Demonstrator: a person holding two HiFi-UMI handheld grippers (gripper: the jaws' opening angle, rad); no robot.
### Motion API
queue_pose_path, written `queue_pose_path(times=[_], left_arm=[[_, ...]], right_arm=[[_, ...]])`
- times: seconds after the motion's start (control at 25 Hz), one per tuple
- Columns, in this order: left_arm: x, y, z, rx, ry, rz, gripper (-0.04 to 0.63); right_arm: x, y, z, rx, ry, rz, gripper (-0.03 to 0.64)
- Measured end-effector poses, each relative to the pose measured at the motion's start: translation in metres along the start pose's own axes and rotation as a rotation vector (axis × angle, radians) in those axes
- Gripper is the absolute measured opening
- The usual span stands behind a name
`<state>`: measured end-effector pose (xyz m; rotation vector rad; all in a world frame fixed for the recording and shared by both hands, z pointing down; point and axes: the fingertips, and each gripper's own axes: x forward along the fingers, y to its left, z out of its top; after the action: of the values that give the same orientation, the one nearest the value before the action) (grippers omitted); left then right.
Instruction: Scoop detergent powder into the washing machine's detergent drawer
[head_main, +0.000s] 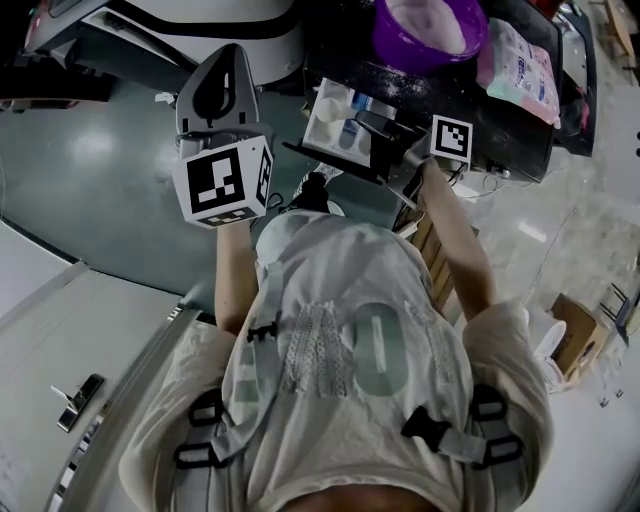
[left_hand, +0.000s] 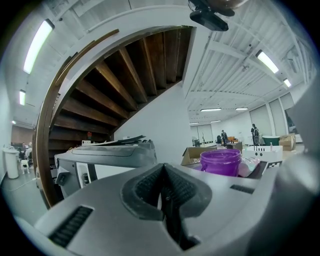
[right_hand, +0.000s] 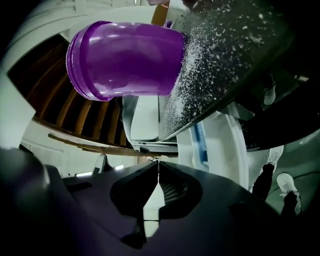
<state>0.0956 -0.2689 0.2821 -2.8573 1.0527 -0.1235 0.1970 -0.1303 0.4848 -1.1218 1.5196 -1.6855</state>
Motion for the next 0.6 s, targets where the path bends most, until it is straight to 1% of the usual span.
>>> queue_pose_path(times=[0.2,0.4,0.52,0.6], left_arm=[[0.009,0.002,-0.005,-0.008,0.008,0.001,0.020],[0.015,0.002,-0.007,-0.016,0.015,-0.006,0.020],[0.018,0.002,-0.008,-0.019,0.015,-0.008,0.021],[0.019,0.003,-0.009,-0.021,0.018,-0.008,0.020]], right_arm=[[0.004,-0.015,0.002,-0.051,0.043,-0.090,0.011],[0.008,-0.020,0.000,-0.093,0.061,-0.131,0.011],[0.007,-0.022,-0.001,-0.172,0.079,-0.181,0.011],[0.010,-0.020,-0.002,-0.217,0.088,-0.178,0.011]])
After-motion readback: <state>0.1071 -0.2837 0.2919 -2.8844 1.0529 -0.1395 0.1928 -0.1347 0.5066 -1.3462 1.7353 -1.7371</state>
